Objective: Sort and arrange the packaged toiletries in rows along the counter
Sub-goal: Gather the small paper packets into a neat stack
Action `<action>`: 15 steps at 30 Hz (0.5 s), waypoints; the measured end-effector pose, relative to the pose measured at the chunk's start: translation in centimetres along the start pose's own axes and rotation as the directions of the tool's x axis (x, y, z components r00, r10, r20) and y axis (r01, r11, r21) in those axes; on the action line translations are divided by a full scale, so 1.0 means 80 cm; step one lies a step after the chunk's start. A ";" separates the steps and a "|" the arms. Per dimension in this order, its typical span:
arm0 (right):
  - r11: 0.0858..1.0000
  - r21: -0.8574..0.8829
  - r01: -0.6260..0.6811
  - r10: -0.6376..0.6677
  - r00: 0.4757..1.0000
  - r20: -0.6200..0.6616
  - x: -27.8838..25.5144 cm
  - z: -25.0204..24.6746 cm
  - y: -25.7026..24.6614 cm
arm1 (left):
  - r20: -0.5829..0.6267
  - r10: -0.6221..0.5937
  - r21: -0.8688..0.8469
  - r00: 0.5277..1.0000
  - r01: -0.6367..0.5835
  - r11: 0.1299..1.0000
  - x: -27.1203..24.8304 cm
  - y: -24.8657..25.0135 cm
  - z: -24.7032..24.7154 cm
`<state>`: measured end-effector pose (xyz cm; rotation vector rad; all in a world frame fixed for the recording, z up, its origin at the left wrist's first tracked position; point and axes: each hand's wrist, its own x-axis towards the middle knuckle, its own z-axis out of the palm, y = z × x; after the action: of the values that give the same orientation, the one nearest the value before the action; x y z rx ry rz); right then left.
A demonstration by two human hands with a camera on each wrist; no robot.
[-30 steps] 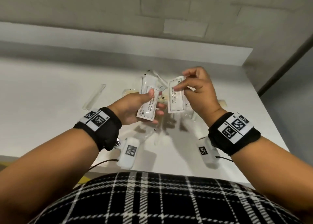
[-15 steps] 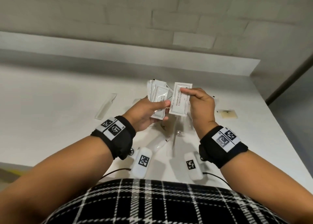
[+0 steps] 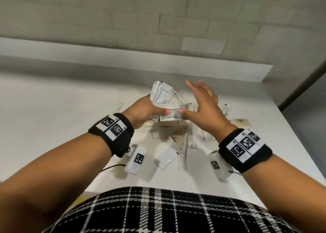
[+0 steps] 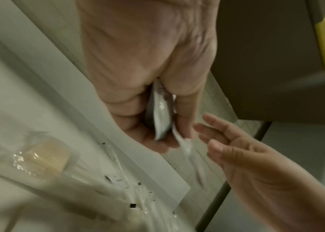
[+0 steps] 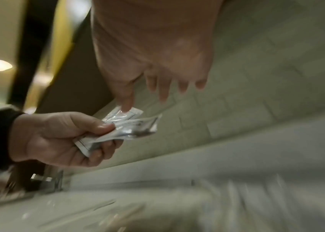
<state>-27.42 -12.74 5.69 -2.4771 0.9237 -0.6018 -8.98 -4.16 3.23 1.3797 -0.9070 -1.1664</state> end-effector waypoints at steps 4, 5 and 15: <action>0.989 -0.130 -0.070 0.100 0.966 0.240 0.028 -0.011 -0.018 | 0.069 0.020 -0.217 0.997 -0.005 0.976 0.007 0.010 0.008; 0.989 -0.081 -0.121 0.137 0.964 0.230 0.032 -0.008 -0.012 | 0.027 0.002 -0.284 1.000 0.006 0.959 0.010 0.011 0.008; 0.598 0.746 -0.294 0.224 0.954 0.197 0.047 0.009 0.016 | -0.099 -0.083 -0.422 0.992 0.034 0.906 0.028 0.001 0.006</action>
<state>-25.13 -16.00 5.36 -1.5373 0.7512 -0.6155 -8.88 -6.43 3.00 1.1112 -0.4942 -1.2286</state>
